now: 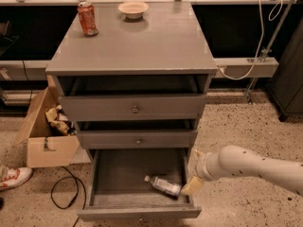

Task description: Pick blue plastic bottle from bottom drawer and place on counter

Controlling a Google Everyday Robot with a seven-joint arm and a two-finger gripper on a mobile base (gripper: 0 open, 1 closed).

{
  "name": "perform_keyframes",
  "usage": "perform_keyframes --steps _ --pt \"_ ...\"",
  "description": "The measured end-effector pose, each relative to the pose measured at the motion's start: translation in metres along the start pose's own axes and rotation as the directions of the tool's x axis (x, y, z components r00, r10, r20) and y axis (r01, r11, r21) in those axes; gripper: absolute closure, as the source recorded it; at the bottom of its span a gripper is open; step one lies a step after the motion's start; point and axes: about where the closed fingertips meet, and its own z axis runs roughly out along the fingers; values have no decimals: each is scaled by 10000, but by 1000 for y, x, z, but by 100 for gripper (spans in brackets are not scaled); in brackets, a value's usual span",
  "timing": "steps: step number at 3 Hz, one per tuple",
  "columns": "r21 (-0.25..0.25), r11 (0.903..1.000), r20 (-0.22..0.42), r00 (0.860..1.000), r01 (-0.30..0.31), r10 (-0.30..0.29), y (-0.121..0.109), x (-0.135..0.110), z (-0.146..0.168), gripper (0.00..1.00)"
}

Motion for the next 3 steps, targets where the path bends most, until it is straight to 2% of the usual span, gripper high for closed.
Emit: perform_keyframes --steps 2,3 --pt "-702 9973 256 9995 200 -182 4 25 71 0" --pt "-1425 9898 653 9977 -76 171 6 47 134 0"
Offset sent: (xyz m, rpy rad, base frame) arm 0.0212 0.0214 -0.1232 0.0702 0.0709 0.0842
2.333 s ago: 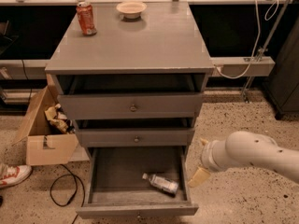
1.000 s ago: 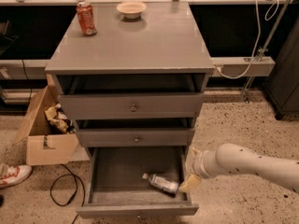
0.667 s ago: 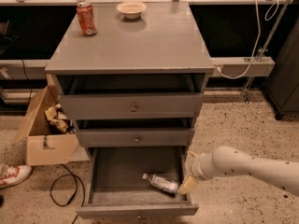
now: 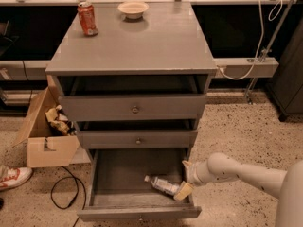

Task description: Pick blue plastic bottle from bottom drawer and place on counter

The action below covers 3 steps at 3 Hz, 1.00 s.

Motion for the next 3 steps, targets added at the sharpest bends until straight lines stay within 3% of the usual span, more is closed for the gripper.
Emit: perform_keyframes --steps 1,2,3 --pt "19 10000 -56 10000 -68 68 -2 2 5 0" --pt "219 9985 -585 9970 -498 510 -12 11 34 0" --pt "577 9924 -803 9903 -1086 1131 -30 21 88 0"
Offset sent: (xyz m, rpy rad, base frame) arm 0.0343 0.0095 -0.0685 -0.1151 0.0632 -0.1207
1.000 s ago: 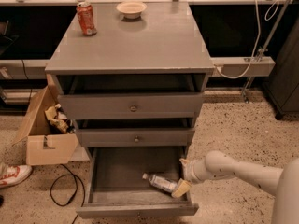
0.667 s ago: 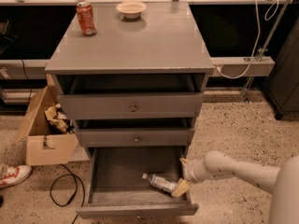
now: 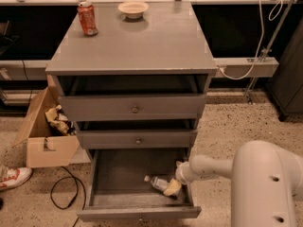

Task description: Pick blue plastic bottle from bottom drawer and place on counter

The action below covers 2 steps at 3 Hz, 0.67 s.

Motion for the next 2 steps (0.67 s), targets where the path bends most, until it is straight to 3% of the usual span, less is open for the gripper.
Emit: perform_keyframes --steps 2 --pt "10 9964 371 9957 -848 847 -12 12 56 0"
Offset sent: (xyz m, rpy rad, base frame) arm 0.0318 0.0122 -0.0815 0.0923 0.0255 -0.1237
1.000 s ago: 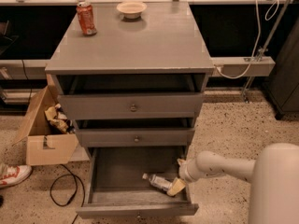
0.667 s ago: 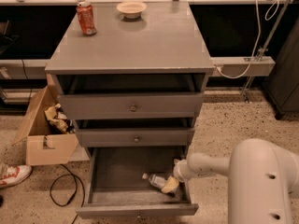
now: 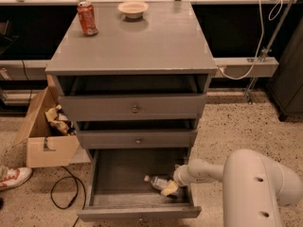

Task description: Pick blue plastic bottle from bottom drawer and place on counter

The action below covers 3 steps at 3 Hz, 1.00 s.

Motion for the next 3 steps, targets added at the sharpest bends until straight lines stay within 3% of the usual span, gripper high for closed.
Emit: perform_keyframes --steps 2,3 --pt "-211 9990 -208 9991 -383 378 2 11 43 0" --pt "-349 9986 -370 9986 -390 377 6 15 59 16"
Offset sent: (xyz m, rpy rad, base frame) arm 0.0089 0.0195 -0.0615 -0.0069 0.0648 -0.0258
